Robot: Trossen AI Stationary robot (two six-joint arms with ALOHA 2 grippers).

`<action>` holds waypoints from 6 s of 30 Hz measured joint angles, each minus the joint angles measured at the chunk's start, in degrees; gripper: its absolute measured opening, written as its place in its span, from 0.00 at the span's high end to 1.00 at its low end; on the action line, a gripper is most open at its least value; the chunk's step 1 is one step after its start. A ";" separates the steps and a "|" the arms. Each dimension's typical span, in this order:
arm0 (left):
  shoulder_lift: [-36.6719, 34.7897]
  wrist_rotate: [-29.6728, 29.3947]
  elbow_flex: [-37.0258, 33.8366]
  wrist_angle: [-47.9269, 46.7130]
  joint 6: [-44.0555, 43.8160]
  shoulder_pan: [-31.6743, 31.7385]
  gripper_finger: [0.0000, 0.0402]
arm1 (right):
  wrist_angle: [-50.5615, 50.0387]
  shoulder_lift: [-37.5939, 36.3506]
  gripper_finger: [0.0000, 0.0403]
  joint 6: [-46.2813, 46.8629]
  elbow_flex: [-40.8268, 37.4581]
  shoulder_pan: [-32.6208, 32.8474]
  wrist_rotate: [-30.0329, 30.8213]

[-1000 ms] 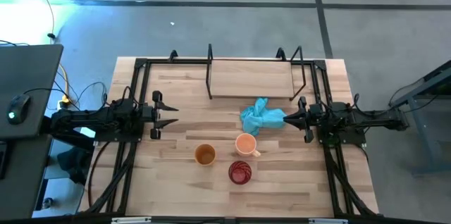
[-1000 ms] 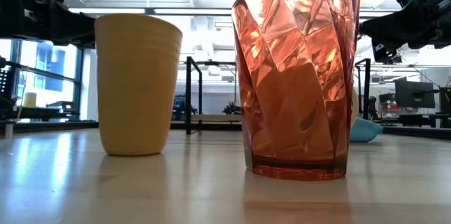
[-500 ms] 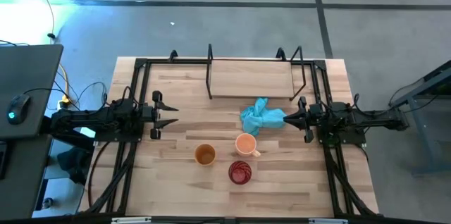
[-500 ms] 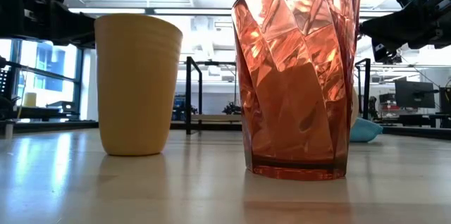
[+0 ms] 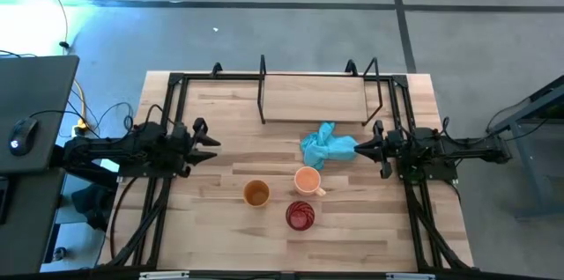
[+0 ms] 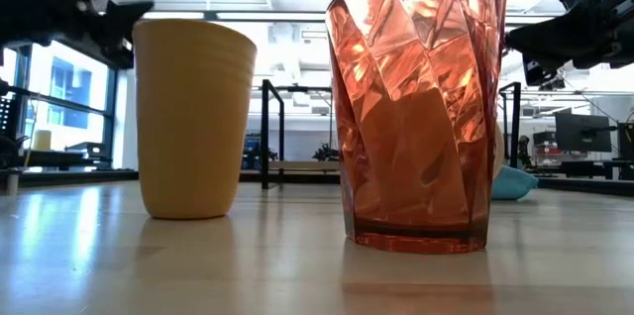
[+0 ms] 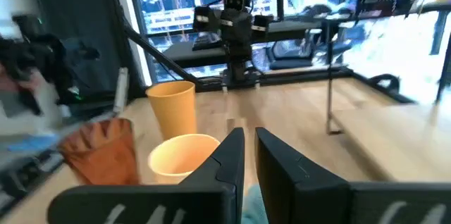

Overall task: Stack small to large cups/mugs on shelf
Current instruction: Put the orange mug on the shelf

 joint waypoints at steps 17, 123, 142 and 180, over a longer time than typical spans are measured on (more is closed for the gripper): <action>-0.01 -0.27 0.01 10.32 -1.95 0.00 0.59 | 12.79 -0.07 0.94 19.95 -0.01 0.00 4.50; 0.10 -10.33 0.00 -2.48 -17.95 0.00 0.59 | -1.15 55.28 0.76 27.25 32.65 15.88 4.68; 0.08 -8.21 0.00 -8.87 -17.82 0.02 0.59 | -9.10 70.99 0.58 56.54 38.85 32.14 23.09; 0.03 -7.39 0.02 -8.87 -20.60 0.04 0.59 | -2.45 87.25 0.60 54.97 38.85 32.26 36.46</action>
